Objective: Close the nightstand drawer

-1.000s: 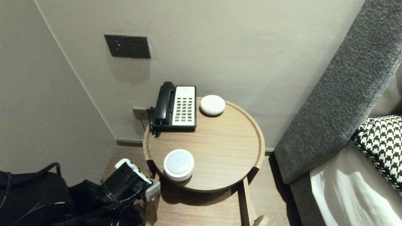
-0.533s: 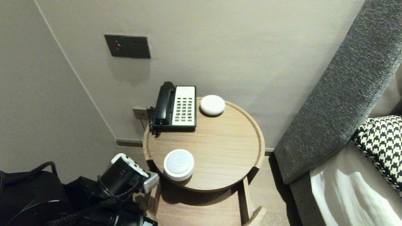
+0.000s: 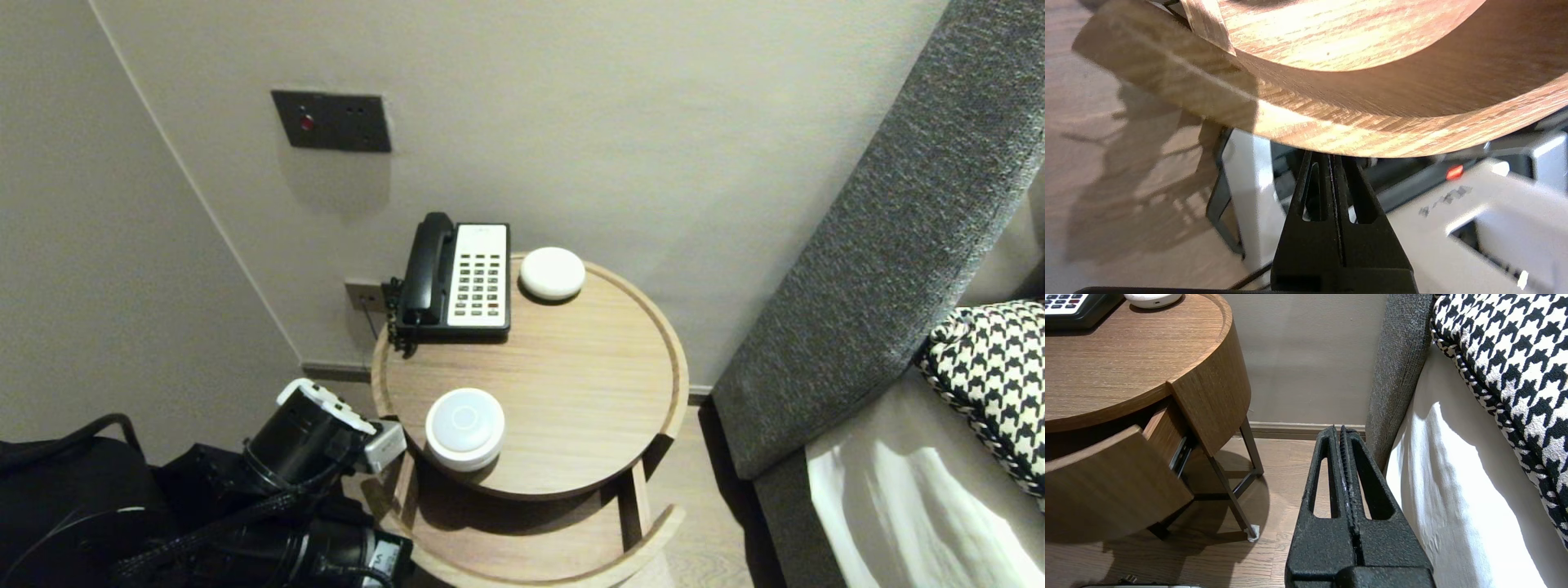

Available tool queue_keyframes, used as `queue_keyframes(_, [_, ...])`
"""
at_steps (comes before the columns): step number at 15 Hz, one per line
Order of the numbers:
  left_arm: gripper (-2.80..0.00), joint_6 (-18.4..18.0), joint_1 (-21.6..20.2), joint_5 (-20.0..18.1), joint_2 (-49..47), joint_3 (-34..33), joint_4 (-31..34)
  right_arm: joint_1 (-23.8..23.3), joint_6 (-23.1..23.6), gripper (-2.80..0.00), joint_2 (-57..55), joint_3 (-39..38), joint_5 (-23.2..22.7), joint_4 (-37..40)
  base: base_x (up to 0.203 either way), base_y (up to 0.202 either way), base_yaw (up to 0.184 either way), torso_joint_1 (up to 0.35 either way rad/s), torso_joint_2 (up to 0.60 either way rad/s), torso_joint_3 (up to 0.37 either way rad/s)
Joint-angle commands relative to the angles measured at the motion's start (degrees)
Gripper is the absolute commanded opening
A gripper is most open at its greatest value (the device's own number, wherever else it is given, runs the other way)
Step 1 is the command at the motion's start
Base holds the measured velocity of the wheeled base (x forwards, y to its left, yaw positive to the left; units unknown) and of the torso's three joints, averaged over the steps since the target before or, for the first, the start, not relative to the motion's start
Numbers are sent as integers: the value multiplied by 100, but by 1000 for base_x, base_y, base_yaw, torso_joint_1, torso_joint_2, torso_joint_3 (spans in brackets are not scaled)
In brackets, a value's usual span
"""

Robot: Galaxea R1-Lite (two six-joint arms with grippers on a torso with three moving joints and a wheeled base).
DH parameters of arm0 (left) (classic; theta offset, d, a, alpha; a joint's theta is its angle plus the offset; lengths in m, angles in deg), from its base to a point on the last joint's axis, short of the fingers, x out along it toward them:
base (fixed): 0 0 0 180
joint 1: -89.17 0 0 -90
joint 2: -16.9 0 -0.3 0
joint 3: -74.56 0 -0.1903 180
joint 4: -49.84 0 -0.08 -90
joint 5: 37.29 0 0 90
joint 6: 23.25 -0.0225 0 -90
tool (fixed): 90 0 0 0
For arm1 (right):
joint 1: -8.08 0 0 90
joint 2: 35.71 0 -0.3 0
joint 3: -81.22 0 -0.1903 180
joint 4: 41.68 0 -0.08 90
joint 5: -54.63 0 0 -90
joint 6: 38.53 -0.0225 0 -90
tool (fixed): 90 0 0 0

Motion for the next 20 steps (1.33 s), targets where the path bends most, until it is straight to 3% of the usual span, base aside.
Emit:
queue_keyframes(1, [-280, 34, -35, 3, -12, 13, -54, -1, 0, -280, -4, -229, -4, -5, 0, 0, 0, 0, 0, 0])
queue_keyframes(9, [-280, 285, -317, 11, -21, 105, -503, -1, 0, -280, -13, -229, 3, -5, 0, 0, 0, 0, 0, 0])
queue_keyframes(20, [-280, 261, -547, 170, -153, 177, -879, -1, 0, -280, -4, -229, 5, -5, 0, 0, 0, 0, 0, 0])
